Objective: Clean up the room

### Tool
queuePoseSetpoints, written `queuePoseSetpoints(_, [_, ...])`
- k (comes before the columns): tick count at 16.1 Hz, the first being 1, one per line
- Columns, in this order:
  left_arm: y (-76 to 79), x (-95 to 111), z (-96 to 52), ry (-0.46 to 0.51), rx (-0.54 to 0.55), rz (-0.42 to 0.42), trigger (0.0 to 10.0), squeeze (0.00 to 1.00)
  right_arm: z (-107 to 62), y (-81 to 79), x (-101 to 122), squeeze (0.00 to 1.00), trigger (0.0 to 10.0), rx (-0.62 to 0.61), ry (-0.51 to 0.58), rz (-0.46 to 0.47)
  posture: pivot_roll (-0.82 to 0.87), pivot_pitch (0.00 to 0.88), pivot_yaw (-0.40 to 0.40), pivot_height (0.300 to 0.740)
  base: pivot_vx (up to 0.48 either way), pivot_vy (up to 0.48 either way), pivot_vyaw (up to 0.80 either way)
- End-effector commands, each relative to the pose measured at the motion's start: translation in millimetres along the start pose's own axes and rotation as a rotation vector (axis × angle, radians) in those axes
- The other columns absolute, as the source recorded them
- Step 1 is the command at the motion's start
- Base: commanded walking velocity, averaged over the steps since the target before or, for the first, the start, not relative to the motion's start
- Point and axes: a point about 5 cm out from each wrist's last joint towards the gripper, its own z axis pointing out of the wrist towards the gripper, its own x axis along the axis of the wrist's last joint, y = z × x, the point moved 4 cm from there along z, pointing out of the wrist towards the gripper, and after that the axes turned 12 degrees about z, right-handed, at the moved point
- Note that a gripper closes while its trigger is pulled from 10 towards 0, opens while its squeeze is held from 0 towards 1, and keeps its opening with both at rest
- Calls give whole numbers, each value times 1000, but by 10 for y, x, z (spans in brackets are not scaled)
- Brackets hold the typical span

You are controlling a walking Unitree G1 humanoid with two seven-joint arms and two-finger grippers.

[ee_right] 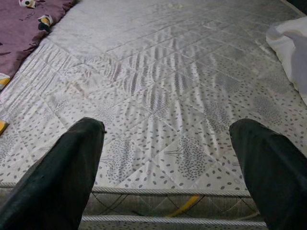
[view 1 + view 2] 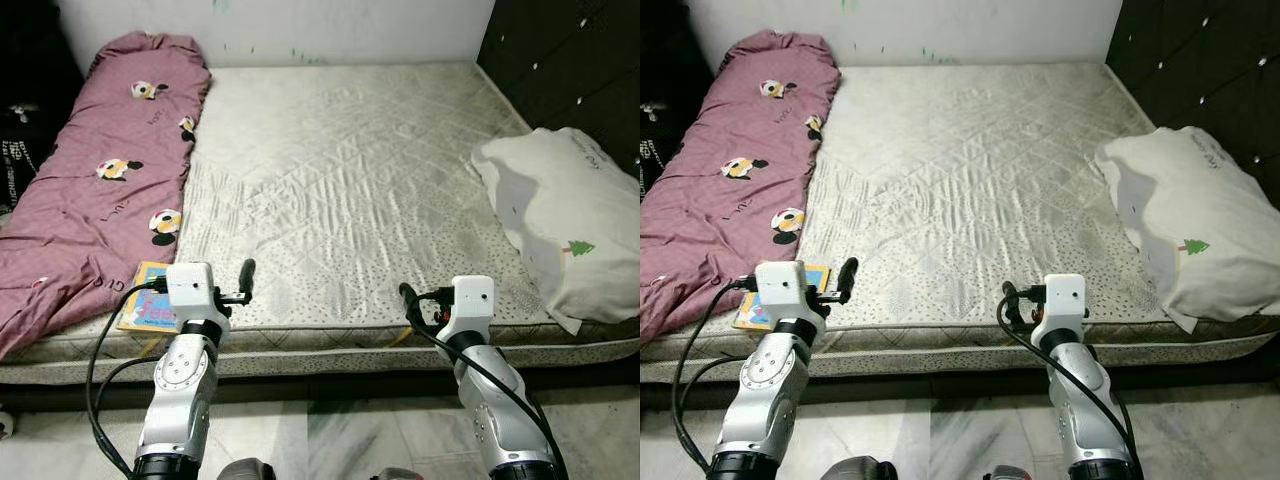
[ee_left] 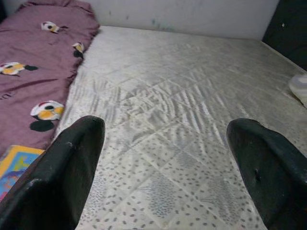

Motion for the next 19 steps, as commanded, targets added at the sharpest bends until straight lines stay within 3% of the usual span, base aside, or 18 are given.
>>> queuePoseSetpoints(1, [-22, 46, 3, 14, 6, 1, 10000, 0, 10, -17, 47, 0, 10000, 11, 15, -7, -24, 25, 22, 740, 0, 0, 0])
queuePoseSetpoints(6, [-10, 52, 11, 17, 1, 0, 10000, 0, 17, -14, 67, 0, 10000, 12, 24, -14, -27, 28, 21, 740, 0, 0, 0])
queuePoseSetpoints(19, [9, 67, 12, 24, -11, -5, 10000, 0, 13, -17, 58, 0, 10000, 15, 23, -29, -25, 31, 19, 740, 292, 0, 0])
